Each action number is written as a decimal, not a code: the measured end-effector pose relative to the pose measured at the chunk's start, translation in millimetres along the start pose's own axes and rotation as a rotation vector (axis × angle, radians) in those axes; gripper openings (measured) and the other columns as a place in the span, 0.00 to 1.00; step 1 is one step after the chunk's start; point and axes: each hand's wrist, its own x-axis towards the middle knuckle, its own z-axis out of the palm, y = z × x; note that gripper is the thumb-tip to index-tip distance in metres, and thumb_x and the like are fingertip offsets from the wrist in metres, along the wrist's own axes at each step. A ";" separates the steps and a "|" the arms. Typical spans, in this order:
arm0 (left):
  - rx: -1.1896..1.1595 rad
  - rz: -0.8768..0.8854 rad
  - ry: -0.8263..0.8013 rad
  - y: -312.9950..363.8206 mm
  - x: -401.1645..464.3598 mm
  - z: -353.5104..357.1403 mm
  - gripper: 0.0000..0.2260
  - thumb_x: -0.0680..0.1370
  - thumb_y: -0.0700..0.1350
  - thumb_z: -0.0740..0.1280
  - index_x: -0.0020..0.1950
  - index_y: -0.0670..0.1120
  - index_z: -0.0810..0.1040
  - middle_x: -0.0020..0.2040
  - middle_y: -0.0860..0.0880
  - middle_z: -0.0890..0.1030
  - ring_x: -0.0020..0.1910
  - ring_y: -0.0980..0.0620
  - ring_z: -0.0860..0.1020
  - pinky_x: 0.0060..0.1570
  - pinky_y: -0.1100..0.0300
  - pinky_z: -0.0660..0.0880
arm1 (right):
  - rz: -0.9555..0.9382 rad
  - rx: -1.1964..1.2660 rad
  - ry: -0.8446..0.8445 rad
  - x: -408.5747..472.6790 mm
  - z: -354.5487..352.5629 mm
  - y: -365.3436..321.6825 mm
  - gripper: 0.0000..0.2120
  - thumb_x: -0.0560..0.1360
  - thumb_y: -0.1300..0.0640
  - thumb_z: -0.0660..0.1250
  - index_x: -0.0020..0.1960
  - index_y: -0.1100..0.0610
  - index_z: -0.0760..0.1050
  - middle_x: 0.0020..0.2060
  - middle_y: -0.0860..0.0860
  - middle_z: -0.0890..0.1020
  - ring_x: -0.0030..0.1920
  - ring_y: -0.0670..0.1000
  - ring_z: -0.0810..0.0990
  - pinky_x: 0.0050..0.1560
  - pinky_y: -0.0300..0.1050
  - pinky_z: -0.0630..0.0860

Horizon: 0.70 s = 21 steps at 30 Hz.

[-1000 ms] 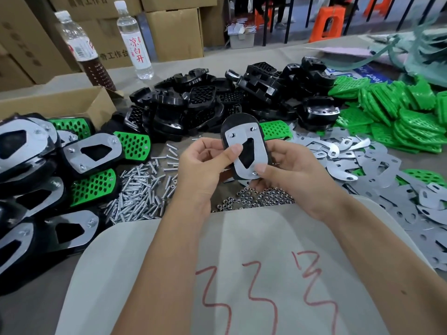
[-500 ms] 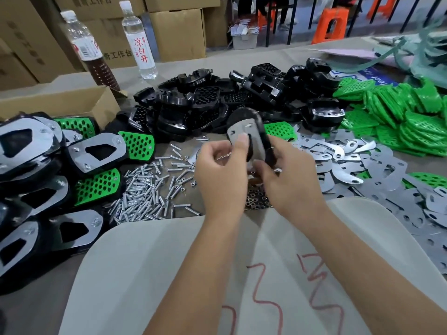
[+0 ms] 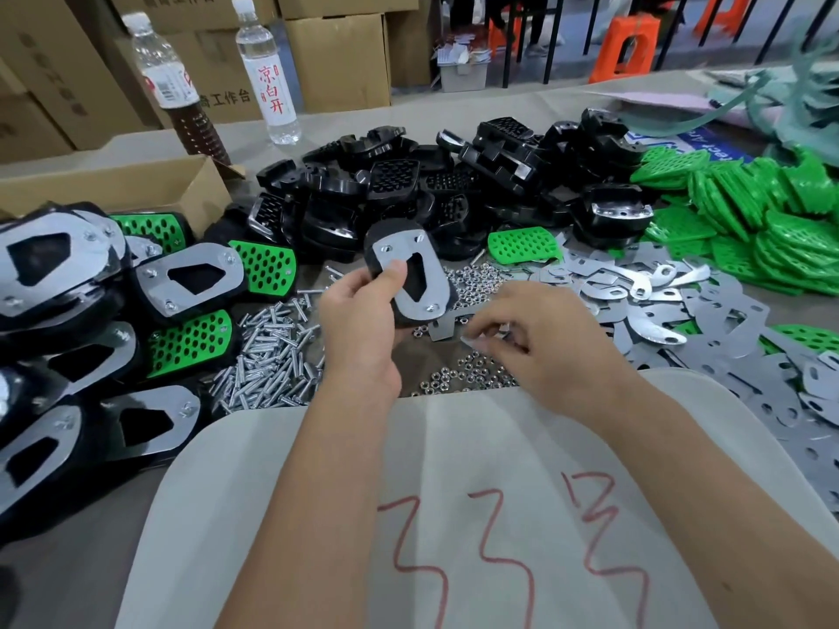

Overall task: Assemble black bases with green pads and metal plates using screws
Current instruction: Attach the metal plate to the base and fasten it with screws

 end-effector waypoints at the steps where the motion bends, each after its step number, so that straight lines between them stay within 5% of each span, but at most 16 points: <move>1: 0.015 0.017 0.013 0.2 2.6 -2.3 0.06 0.79 0.39 0.73 0.42 0.46 0.82 0.36 0.50 0.86 0.34 0.53 0.85 0.32 0.57 0.81 | -0.005 -0.047 -0.087 0.3 -0.2 -0.9 0.08 0.77 0.60 0.75 0.49 0.47 0.86 0.42 0.44 0.78 0.43 0.41 0.76 0.46 0.46 0.75; 4: 0.021 0.012 0.027 1.1 5.0 -5.8 0.07 0.79 0.39 0.73 0.42 0.47 0.80 0.36 0.51 0.86 0.35 0.53 0.84 0.38 0.54 0.84 | 0.038 -0.038 -0.171 3.5 -4.0 -6.4 0.11 0.77 0.58 0.74 0.46 0.41 0.86 0.45 0.45 0.77 0.47 0.46 0.77 0.50 0.51 0.77; 7: 0.028 -0.010 0.005 0.3 5.0 -6.3 0.04 0.78 0.40 0.73 0.46 0.48 0.81 0.40 0.50 0.87 0.41 0.50 0.85 0.48 0.48 0.84 | 0.052 -0.050 -0.197 6.2 -7.3 -11.4 0.19 0.78 0.57 0.73 0.37 0.36 0.74 0.44 0.42 0.75 0.47 0.45 0.75 0.53 0.51 0.76; 10: 0.025 -0.058 0.002 2.5 2.5 -4.7 0.08 0.78 0.43 0.72 0.56 0.45 0.82 0.49 0.47 0.88 0.53 0.44 0.86 0.59 0.43 0.82 | 0.078 -0.119 -0.203 5.9 -4.4 -9.8 0.12 0.80 0.56 0.70 0.42 0.42 0.73 0.44 0.41 0.73 0.47 0.45 0.73 0.51 0.49 0.73; 12: 0.040 -0.086 -0.043 2.9 2.7 -5.3 0.12 0.77 0.44 0.71 0.60 0.44 0.81 0.51 0.45 0.87 0.51 0.44 0.86 0.55 0.45 0.84 | 0.099 -0.010 -0.084 4.6 -2.2 -6.9 0.07 0.81 0.59 0.68 0.46 0.49 0.76 0.41 0.41 0.76 0.42 0.44 0.74 0.45 0.45 0.70; 15: 0.134 -0.112 -0.186 2.5 -0.3 -4.7 0.03 0.77 0.41 0.71 0.49 0.45 0.81 0.40 0.46 0.86 0.35 0.48 0.84 0.35 0.52 0.84 | 0.180 0.370 0.230 4.3 -4.9 -4.0 0.08 0.80 0.65 0.69 0.45 0.55 0.78 0.36 0.47 0.81 0.31 0.46 0.78 0.36 0.42 0.76; 18: 0.240 -0.096 -0.282 -0.2 -7.0 -0.2 0.04 0.76 0.40 0.71 0.48 0.40 0.80 0.37 0.46 0.83 0.32 0.50 0.81 0.35 0.57 0.79 | 0.217 0.630 0.370 4.4 -7.2 -4.2 0.08 0.76 0.69 0.72 0.44 0.56 0.81 0.36 0.52 0.82 0.29 0.49 0.81 0.32 0.45 0.82; 21: 0.275 -0.085 -0.325 -1.8 -11.6 3.6 0.13 0.76 0.40 0.71 0.56 0.34 0.77 0.41 0.45 0.83 0.36 0.48 0.79 0.38 0.56 0.76 | 0.220 0.642 0.367 3.8 -3.9 -3.6 0.09 0.75 0.68 0.75 0.47 0.54 0.84 0.35 0.49 0.84 0.31 0.49 0.83 0.35 0.48 0.84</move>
